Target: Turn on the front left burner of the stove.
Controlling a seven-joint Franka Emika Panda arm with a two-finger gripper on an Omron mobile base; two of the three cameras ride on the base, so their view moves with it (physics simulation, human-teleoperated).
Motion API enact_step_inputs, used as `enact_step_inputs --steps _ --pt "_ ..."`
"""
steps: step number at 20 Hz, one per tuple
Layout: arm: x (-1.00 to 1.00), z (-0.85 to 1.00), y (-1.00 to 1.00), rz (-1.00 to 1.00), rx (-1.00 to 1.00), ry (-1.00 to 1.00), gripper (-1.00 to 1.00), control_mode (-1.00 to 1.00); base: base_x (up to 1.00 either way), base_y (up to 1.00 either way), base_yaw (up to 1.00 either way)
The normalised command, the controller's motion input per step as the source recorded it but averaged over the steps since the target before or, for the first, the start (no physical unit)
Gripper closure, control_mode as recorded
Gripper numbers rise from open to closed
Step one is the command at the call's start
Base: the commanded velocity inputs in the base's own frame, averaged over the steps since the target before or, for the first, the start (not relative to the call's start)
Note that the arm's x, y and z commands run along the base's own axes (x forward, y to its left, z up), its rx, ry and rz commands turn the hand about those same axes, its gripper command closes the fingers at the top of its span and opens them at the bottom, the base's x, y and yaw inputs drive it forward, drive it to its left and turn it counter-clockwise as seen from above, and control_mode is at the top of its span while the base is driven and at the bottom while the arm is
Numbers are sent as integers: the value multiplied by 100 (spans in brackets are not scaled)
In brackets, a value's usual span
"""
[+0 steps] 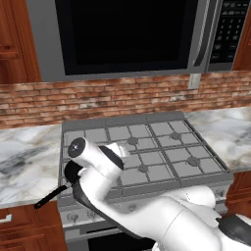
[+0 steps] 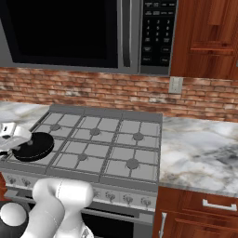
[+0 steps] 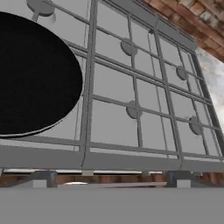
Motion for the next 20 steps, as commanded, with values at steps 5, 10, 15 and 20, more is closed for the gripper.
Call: enact_step_inputs --steps 5,10,15,20 --pt "-8 -86 91 -2 0 -51 -100 -100 0 0 0" --pt "-45 -86 38 0 17 -69 -100 -100 0 0 0" --pt "-27 -99 55 0 14 -56 -100 -100 0 0 0" --pt "-2 -71 52 -5 3 -25 -100 -100 0 0 0"
